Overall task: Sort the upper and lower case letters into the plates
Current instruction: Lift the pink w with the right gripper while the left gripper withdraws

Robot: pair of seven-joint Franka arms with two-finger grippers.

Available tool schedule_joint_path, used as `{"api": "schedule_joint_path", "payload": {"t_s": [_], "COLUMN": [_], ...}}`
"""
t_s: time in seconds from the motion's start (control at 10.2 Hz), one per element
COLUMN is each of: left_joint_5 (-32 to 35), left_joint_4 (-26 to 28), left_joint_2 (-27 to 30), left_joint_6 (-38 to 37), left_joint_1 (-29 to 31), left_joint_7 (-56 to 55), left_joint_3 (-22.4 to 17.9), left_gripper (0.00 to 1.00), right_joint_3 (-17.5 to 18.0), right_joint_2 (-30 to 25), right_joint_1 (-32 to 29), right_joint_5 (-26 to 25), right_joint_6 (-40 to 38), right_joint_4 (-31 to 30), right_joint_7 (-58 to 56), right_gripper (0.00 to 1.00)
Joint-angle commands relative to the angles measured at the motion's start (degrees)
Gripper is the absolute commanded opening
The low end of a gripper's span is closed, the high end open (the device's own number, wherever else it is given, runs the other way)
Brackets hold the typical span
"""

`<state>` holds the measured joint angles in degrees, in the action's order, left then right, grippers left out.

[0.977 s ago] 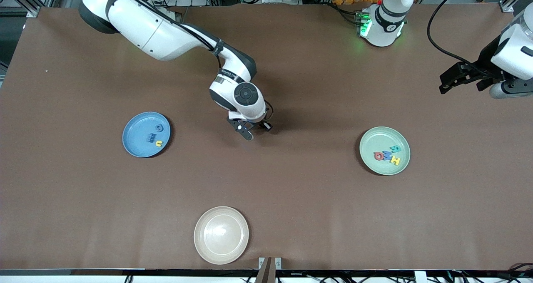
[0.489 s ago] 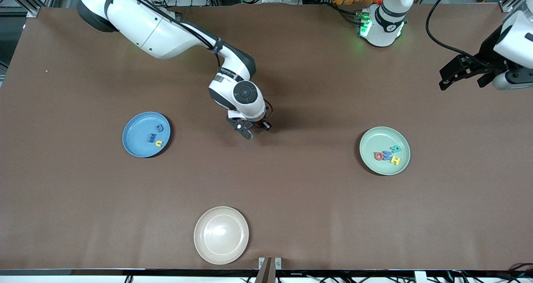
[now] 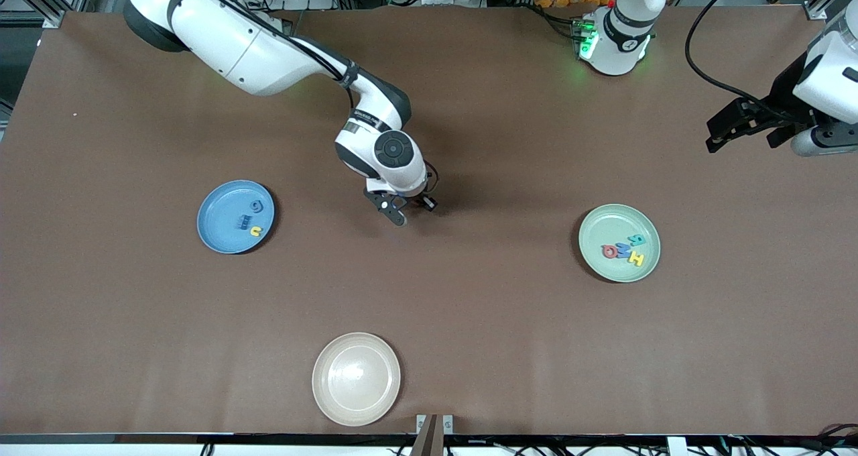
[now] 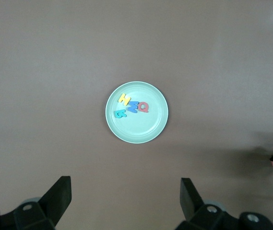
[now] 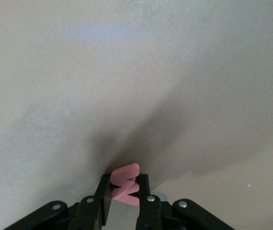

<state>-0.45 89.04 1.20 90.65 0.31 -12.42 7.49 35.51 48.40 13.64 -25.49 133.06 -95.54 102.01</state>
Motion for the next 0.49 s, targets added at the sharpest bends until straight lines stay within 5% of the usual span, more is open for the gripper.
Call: {"api": "schedule_joint_path", "payload": {"t_s": [0.0, 0.29, 0.39], "left_joint_5": [-1.0, -0.8, -0.9], "left_joint_4": [-1.7, -2.8, -2.8], "left_joint_2": [0.0, 0.0, 0.1], "left_joint_6": [-1.8, -3.9, -3.9], "left_joint_1": [-0.1, 0.0, -0.1], "left_joint_7": [-0.5, 0.1, 0.1], "left_joint_3": [-0.2, -0.5, -0.5], "left_gripper": [1.0, 1.0, 1.0], "right_joint_3": [5.2, 17.3, 17.2], "right_joint_2": [-0.9, -1.3, -3.6], "right_joint_1": [-6.3, -21.4, -23.1], "right_joint_5": [-1.5, -1.5, -0.9], "right_joint_6": [-3.0, -10.0, -13.1], "right_joint_4": [-0.3, -0.3, -0.3], "right_joint_7": [-2.9, -9.0, -12.6], "right_gripper": [0.0, 0.0, 0.0]}}
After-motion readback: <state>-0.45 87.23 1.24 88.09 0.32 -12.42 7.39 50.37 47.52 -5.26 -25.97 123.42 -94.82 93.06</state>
